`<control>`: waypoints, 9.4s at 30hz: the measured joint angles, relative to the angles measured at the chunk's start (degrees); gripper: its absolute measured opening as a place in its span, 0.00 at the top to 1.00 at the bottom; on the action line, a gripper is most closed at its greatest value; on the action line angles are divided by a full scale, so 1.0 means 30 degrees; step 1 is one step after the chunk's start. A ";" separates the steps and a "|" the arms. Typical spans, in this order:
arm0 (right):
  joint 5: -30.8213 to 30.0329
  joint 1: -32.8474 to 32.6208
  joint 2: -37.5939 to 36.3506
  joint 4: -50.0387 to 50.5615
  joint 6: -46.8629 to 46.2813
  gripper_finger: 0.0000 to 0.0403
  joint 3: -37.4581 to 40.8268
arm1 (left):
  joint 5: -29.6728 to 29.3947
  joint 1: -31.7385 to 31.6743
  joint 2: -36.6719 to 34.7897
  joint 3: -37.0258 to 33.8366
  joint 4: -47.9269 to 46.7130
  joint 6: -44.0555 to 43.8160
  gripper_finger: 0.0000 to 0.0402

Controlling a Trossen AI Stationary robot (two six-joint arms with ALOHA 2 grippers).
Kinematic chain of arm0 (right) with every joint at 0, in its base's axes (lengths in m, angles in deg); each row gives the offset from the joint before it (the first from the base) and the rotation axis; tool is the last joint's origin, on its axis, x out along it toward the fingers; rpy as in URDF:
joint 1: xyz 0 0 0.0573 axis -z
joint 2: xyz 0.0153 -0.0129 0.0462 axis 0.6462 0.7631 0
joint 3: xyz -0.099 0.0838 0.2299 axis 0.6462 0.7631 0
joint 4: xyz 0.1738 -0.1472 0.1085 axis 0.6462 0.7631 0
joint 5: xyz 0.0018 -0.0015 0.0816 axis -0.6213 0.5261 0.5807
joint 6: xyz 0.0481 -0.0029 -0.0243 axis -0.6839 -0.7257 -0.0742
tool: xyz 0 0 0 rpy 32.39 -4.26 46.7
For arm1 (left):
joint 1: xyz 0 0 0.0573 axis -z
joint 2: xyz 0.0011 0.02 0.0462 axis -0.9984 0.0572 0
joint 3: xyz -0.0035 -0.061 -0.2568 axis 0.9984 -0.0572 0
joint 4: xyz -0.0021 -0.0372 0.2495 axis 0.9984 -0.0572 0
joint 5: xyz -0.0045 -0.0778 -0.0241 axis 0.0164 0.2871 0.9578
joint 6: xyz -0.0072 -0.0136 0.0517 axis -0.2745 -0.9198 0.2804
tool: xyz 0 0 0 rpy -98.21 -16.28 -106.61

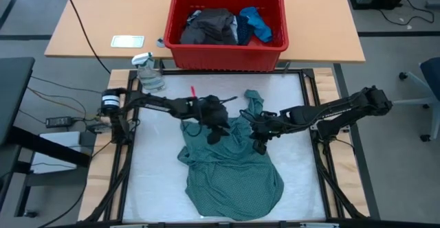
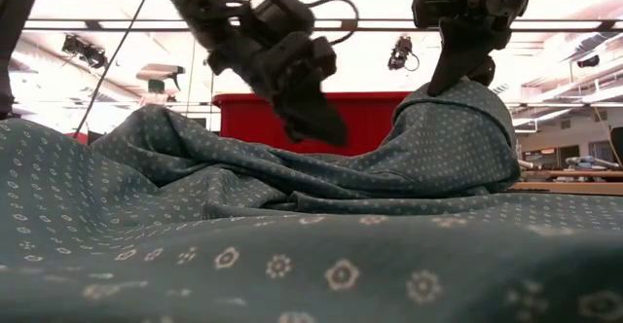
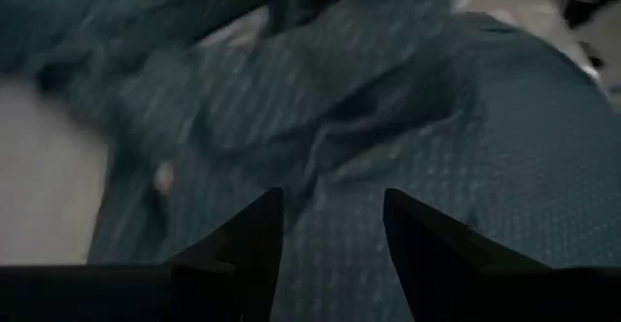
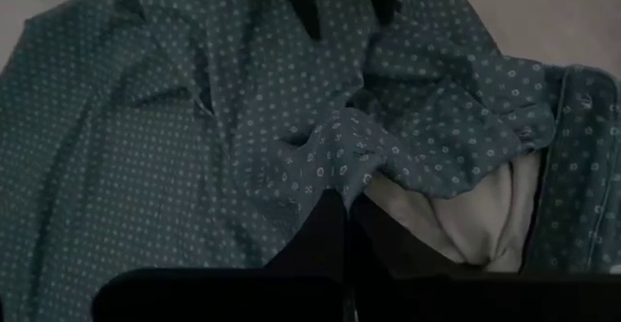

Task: Fold laundry
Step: Fold the green shirt

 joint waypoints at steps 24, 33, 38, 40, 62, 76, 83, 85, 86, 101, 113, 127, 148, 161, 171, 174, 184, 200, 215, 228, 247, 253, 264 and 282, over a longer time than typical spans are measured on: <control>-0.1435 0.0015 -0.0073 -0.0232 0.0647 0.98 0.0000 | -0.0999 -0.0313 0.1116 0.4093 -0.6004 0.1739 0.78; -0.2828 0.0022 -0.0799 -0.0532 0.0977 0.98 -0.0102 | -0.1410 -0.0394 0.1131 0.4743 -0.7673 0.2745 0.39; -0.2772 -0.0071 -0.1037 -0.0710 0.1599 0.98 -0.0102 | -0.1412 -0.0978 0.1815 0.4673 -0.7856 0.3140 0.30; -0.2636 -0.0145 -0.1049 -0.0753 0.2026 0.99 -0.0102 | -0.1046 -0.1238 0.2017 0.4672 -0.8053 0.3135 0.30; -0.3172 0.2039 -0.2747 -0.3083 0.4561 0.87 -0.0109 | -0.0489 -0.1452 -0.0810 0.6105 -1.7471 0.0116 0.98; 0.3627 0.7326 0.0289 -0.1286 0.5493 0.62 -0.0118 | -0.6746 0.1416 -0.5876 0.6107 -2.5119 -1.0124 1.00; 0.3642 0.5879 0.0696 -0.2928 1.0317 0.60 0.2325 | -0.7538 0.2026 -0.5785 0.5378 -2.4599 -1.1673 1.00; 0.2824 0.5968 0.0931 -0.4219 1.1284 0.60 0.2834 | -0.7664 0.2018 -0.5807 0.5228 -2.4452 -1.1989 1.00; 0.2685 0.6167 0.1038 -0.4856 1.1672 0.60 0.3118 | -0.7755 0.2011 -0.5794 0.5196 -2.4451 -1.2073 1.00; 0.4802 0.7380 0.4463 -0.7961 1.3091 0.67 0.4328 | -0.7833 0.1960 -0.5793 0.5174 -2.4333 -1.1752 1.00; 0.3445 0.7310 0.0237 -0.0899 1.2155 0.98 0.2160 | -0.8553 0.1941 -0.6904 0.5174 -2.6899 -1.1036 1.00; -0.2051 0.4887 -0.5448 0.7392 1.1493 1.00 -1.0700 | -1.1496 0.2120 -1.4651 0.5573 -2.1491 -0.6271 1.00; 1.1509 -0.1409 -0.4969 0.7694 0.6169 1.00 -1.9394 | -1.5008 1.5782 -0.8047 1.5217 -1.4341 -0.6679 1.00; 1.2106 -0.4099 -0.4962 0.5867 0.5699 1.00 -1.9405 | -2.0542 1.9647 -0.1852 2.4089 -1.8187 -0.5664 1.00; 1.4977 -0.5975 -0.4663 0.3985 0.4505 1.00 -1.9394 | -1.7825 2.0101 -0.1718 2.4245 -1.5990 -0.5731 1.00; 1.5150 -0.6699 -0.4597 0.4464 0.4589 1.00 -1.9394 | -1.7434 2.0101 -0.1662 2.4212 -1.6424 -0.6200 1.00; -0.4298 -0.4243 -0.4568 1.7486 0.7194 1.00 -1.9409 | -2.4172 1.7332 -0.2202 2.4166 -3.1000 -1.5909 1.00; -0.7893 -0.1698 -0.5127 1.1141 1.2808 1.00 -1.9394 | -2.2682 1.2094 -0.2987 2.4265 -2.8929 -0.4730 1.00; 1.1488 -0.1668 -0.8131 0.0965 0.7712 1.00 -1.9508 | -1.4398 1.7998 -0.4330 2.4251 -1.4186 -0.0391 1.00; 1.2118 -0.1690 -0.6635 -0.0135 0.6969 1.00 -1.9489 | -1.4709 1.8704 -0.4365 2.4248 -1.3273 -0.4169 0.99; 1.1806 -0.1698 -0.6729 0.5834 0.5214 1.00 -1.9504 | -1.7961 1.9277 -0.2872 2.4255 -1.7923 -1.0514 0.97; 0.6816 -0.1648 -0.7028 0.8891 0.6975 1.00 -2.0410 | -1.9484 1.8356 -0.2390 2.4255 -1.9459 -1.0071 0.97; -0.8889 0.1420 -0.4440 1.3478 1.0157 1.00 -1.6108 | -2.2721 1.4254 -0.2990 2.1623 -2.9949 -1.9590 0.99; -0.3292 1.3615 0.7625 -0.0670 1.5054 0.95 -0.9371 | -1.7322 0.0221 -0.3665 0.5760 -3.0571 -1.9651 0.93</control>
